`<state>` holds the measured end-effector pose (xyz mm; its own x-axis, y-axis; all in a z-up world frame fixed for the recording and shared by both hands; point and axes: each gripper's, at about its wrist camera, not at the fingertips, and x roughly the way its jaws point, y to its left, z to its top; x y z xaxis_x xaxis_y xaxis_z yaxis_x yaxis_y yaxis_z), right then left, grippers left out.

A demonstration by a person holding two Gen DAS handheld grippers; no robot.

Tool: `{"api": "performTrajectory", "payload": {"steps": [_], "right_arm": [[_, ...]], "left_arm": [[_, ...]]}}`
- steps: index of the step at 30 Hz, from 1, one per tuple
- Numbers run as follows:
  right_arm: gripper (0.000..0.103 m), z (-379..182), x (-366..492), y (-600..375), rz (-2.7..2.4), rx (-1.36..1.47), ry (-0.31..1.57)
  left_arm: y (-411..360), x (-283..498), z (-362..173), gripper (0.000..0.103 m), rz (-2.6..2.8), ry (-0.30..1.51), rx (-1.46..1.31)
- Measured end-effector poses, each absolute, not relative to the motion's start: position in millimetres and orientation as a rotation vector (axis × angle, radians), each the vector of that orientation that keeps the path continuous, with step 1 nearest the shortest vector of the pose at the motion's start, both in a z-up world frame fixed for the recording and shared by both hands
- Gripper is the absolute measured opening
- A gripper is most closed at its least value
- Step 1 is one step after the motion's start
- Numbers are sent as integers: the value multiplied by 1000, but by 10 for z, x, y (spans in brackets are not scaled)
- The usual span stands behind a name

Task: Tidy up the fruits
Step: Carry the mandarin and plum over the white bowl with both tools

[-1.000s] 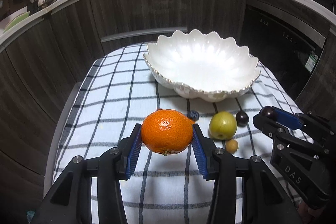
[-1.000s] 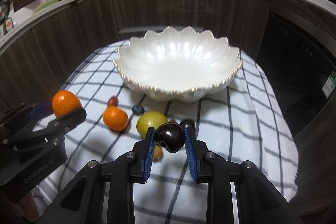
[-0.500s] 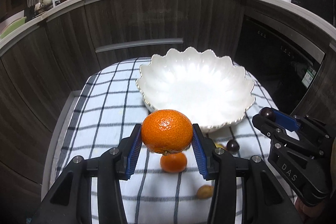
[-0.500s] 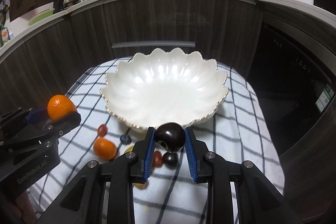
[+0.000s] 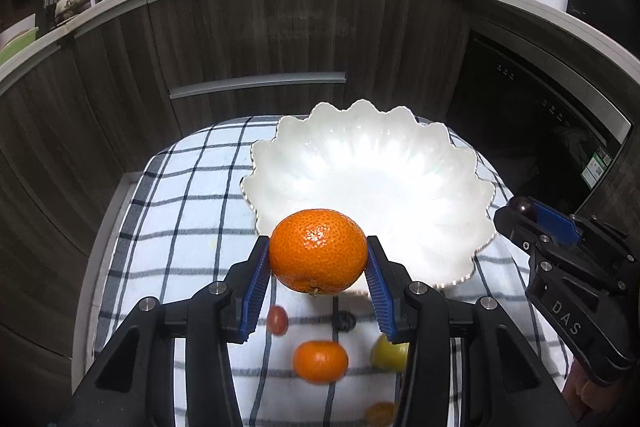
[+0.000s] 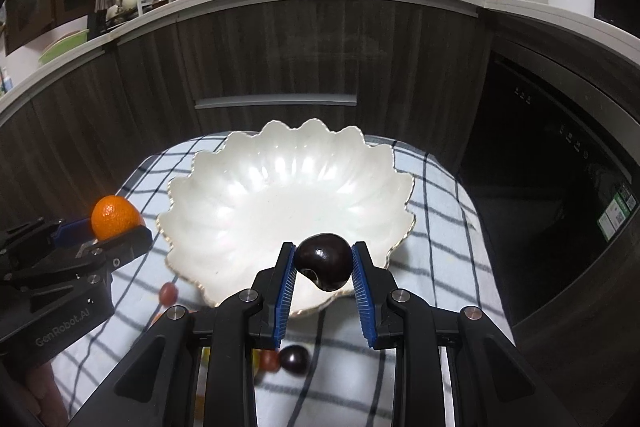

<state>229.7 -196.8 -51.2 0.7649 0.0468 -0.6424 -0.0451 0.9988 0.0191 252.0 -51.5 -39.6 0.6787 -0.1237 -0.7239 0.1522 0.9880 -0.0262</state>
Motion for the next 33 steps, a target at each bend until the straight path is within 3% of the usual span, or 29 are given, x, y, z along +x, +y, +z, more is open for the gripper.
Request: {"api": "performTrajectory", "payload": {"steps": [33], "right_arm": [[29, -701, 3251, -2141, 41, -7, 809]], "left_arm": [[-650, 3310, -699, 46, -188, 889, 35]]}}
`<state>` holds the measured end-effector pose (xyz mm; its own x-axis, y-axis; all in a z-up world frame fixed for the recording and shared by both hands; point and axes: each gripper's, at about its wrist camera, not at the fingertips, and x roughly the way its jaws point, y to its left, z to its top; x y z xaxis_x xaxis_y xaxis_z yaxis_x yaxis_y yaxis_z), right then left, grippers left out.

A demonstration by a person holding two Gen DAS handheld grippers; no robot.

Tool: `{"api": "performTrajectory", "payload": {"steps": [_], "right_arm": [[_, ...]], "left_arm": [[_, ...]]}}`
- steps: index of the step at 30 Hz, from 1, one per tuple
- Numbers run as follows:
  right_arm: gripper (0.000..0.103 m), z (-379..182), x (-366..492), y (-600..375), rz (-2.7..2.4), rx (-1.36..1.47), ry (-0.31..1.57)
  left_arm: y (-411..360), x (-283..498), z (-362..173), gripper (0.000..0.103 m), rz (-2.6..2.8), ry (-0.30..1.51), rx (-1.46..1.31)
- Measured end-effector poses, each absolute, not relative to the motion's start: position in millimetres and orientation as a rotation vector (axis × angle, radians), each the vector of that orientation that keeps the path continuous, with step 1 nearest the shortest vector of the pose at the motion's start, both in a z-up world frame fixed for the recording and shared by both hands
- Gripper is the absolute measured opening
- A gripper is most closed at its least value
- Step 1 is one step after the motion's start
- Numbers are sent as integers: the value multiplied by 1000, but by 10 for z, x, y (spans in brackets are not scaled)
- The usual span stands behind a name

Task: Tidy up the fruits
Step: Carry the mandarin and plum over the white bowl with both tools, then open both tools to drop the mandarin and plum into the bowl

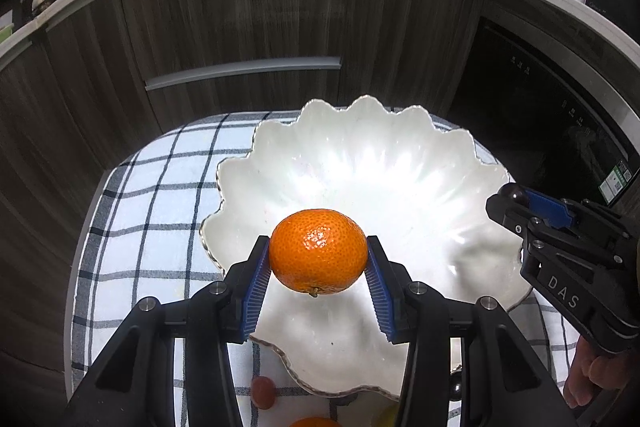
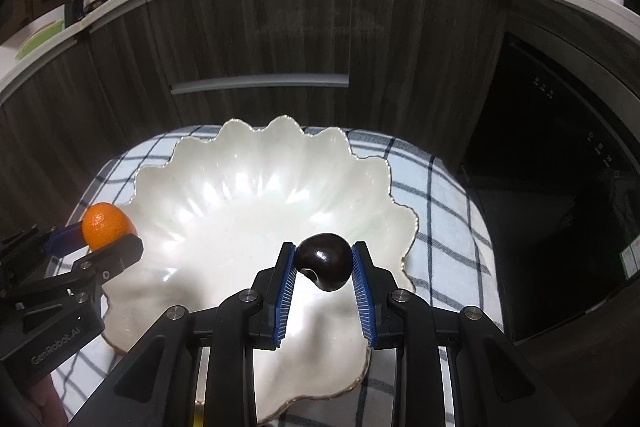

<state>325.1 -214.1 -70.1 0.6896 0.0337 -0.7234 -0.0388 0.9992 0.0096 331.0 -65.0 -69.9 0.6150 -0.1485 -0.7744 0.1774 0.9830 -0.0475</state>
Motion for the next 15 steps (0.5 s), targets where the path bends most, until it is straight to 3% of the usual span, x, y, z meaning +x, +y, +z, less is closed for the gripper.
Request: {"api": "performTrajectory", "payload": {"steps": [6, 7, 8, 10, 12, 15], "right_arm": [[31, -718, 3287, -2141, 43, -1, 829], [34, -713, 3289, -2144, 40, -1, 829], [38, -703, 3288, -2146, 33, -3, 825], [64, -677, 3278, -2163, 22, -1, 811], [76, -643, 3263, -2175, 13, 3, 794], [77, -588, 3233, -2178, 3, -1, 770]], "left_arm": [[-637, 3322, -750, 46, -169, 931, 19], [-631, 3320, -754, 48, -174, 937, 11], [-625, 3314, -750, 57, -177, 937, 5], [-607, 3275, -703, 75, -171, 905, -3], [-607, 3262, -658, 80, -174, 889, -2], [-608, 3254, -601, 87, -172, 884, -3]]}}
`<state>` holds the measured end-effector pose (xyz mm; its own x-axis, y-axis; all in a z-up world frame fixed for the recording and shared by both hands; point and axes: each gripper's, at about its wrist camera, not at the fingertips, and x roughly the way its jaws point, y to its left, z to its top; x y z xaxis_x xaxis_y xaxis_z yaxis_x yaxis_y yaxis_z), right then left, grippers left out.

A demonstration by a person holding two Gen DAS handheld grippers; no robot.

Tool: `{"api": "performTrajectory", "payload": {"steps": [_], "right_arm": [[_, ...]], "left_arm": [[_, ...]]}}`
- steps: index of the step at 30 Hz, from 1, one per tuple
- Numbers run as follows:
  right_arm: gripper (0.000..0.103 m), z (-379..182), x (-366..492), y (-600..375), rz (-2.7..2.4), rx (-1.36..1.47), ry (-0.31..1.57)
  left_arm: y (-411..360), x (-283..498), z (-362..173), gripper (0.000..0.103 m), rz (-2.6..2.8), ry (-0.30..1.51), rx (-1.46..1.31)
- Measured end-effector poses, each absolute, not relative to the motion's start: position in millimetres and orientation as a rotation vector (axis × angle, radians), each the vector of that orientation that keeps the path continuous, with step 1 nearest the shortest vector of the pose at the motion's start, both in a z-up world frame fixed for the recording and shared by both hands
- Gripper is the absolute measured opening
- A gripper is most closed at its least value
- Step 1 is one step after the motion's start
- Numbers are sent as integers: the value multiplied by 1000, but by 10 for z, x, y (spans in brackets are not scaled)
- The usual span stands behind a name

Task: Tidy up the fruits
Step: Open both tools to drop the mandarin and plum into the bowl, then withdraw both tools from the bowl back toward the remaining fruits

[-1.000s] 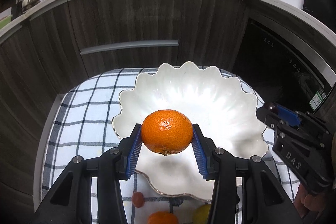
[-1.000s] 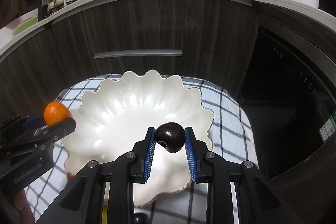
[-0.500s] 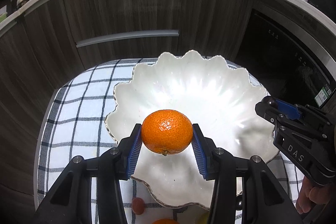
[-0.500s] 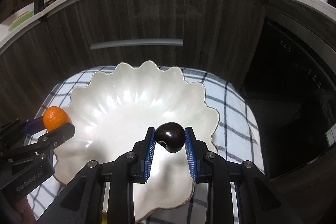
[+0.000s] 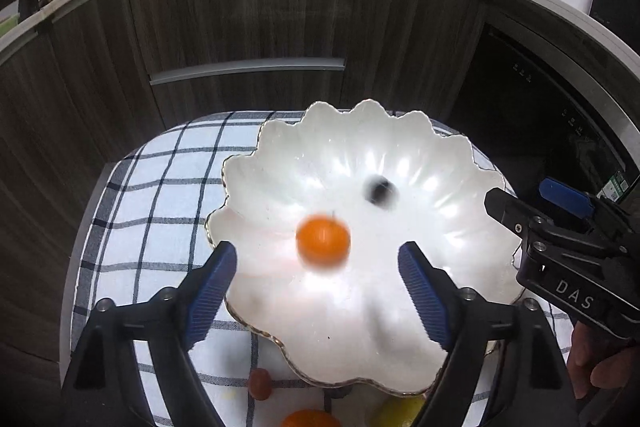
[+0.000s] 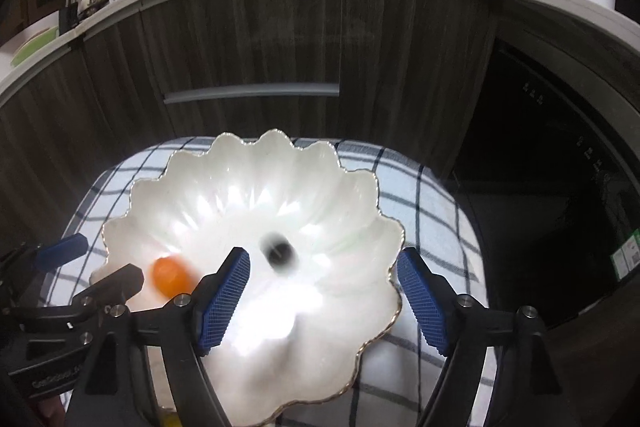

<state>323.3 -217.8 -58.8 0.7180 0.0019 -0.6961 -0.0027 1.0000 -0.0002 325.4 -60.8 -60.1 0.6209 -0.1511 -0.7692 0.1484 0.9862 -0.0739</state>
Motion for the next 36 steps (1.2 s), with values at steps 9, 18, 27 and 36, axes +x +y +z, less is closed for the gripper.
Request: {"api": "performTrajectory", "payload": {"steps": [9, 18, 27, 36], "right_arm": [[83, -473, 3108, -2268, -49, 46, 740], [83, -338, 2936, -2237, -50, 41, 700], [83, -226, 2765, -2155, -39, 30, 672], [84, -138, 2585, -2118, -33, 34, 651]], "left_arm": [[-532, 3149, -447, 98, -146, 844, -25], [-479, 3023, -313, 98, -131, 818, -24], [-397, 2903, -234, 98, -115, 807, -27], [-366, 2742, -154, 98, -118, 788, -23]]}}
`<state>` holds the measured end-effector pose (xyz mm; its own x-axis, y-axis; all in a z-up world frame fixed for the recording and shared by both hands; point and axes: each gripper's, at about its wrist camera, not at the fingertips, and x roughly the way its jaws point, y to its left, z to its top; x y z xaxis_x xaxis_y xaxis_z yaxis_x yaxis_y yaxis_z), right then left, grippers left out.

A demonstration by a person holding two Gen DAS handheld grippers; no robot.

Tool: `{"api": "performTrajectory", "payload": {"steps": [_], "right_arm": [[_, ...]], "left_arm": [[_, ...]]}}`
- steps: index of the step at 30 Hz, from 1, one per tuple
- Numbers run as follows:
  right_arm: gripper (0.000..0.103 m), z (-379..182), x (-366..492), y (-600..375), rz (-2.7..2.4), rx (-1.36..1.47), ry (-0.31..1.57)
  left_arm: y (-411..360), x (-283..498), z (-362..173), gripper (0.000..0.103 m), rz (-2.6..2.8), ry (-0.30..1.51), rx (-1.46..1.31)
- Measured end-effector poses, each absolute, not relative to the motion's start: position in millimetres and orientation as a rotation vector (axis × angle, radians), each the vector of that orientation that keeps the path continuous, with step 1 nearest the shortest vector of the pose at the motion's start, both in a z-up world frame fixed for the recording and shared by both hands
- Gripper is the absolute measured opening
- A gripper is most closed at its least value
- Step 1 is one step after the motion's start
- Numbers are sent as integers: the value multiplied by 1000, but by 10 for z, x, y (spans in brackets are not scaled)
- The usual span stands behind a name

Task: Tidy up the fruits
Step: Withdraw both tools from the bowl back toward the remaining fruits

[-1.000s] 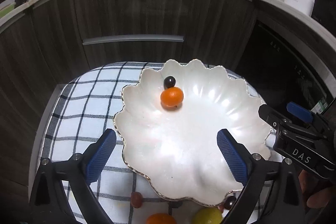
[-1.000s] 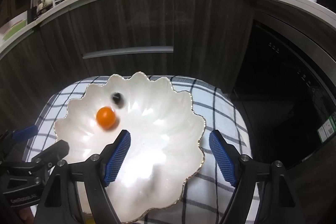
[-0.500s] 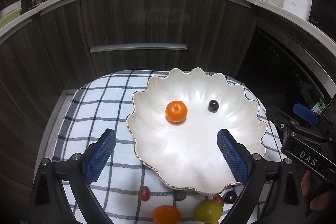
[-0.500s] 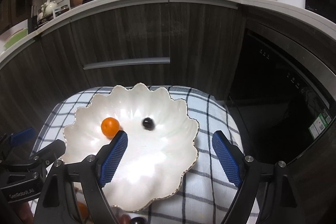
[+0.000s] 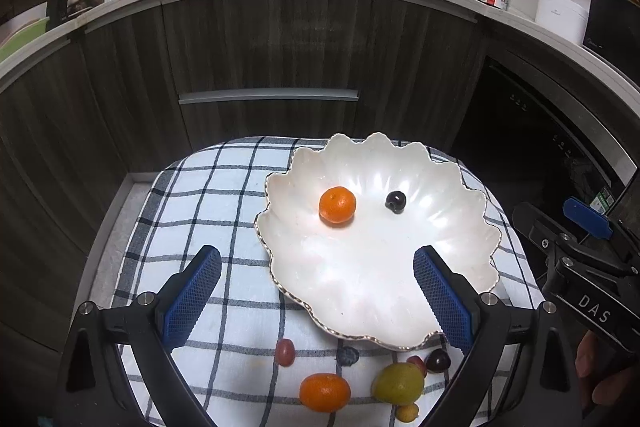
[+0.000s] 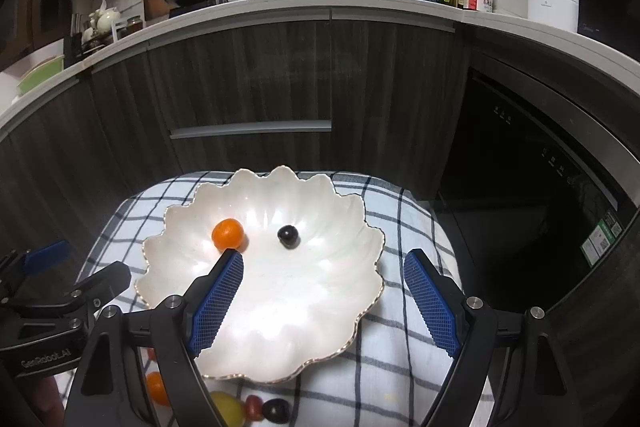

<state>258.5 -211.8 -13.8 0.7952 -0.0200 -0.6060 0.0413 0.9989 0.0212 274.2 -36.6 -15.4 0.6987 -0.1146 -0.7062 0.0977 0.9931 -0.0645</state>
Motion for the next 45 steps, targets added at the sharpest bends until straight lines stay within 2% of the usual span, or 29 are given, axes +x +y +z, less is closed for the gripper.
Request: {"api": "performTrajectory", "payload": {"steps": [20, 45], "right_arm": [[84, -127, 2184, -2086, -29, 64, 636], [83, -516, 1825, -1954, 18, 31, 686]], "left_arm": [[-287, 2299, -111, 98, -123, 743, -5], [-266, 1774, -515, 98, -127, 762, 36]]}}
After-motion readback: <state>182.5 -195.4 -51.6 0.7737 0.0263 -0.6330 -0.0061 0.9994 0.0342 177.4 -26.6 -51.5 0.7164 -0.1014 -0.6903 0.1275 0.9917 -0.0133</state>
